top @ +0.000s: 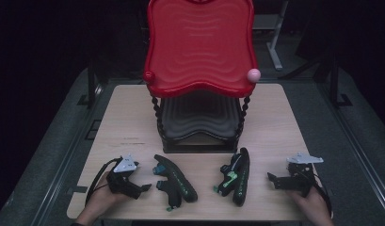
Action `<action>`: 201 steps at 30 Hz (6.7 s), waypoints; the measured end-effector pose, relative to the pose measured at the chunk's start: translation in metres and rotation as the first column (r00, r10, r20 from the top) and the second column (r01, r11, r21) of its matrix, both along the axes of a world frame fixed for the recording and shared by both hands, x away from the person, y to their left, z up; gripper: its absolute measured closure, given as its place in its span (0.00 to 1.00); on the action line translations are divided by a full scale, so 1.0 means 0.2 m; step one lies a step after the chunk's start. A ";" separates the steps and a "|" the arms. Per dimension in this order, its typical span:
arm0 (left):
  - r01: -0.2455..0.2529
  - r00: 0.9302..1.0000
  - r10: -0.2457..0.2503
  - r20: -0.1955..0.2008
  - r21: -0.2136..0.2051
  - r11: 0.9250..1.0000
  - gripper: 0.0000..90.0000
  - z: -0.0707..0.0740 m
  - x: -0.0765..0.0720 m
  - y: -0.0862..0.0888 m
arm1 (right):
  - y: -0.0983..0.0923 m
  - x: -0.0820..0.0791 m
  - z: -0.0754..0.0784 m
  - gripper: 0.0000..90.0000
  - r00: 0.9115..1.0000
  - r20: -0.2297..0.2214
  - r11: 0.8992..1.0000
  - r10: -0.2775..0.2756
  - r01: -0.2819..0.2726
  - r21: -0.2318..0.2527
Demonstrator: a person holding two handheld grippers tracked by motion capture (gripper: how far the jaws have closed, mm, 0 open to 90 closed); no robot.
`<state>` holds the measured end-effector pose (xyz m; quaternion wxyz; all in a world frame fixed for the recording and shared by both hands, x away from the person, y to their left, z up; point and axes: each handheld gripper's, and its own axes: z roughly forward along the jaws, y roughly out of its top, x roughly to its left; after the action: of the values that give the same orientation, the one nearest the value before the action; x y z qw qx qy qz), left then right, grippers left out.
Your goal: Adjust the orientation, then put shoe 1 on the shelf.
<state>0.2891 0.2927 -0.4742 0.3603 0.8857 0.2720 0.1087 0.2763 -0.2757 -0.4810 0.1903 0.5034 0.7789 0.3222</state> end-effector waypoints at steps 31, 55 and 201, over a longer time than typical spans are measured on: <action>0.213 0.977 -0.212 0.019 -0.120 0.970 0.58 0.10 -0.11 0.00 | 0.00 -0.02 0.00 0.00 1.000 0.000 1.000 -0.010 0.010 -0.001; 0.328 0.944 -0.320 0.075 -0.130 0.936 0.71 0.12 -0.12 -0.19 | 0.00 -0.02 0.00 0.00 1.000 0.000 1.000 -0.010 0.010 -0.001; 0.313 0.943 -0.333 -0.020 -0.294 0.903 0.50 0.24 0.12 -0.39 | -0.01 -0.03 0.00 0.00 1.000 0.000 1.000 -0.001 0.001 -0.001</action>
<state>0.3137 0.2148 -0.4271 0.4879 0.8602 0.1466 -0.0239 0.2706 -0.2767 -0.4809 0.1906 0.5035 0.7788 0.3219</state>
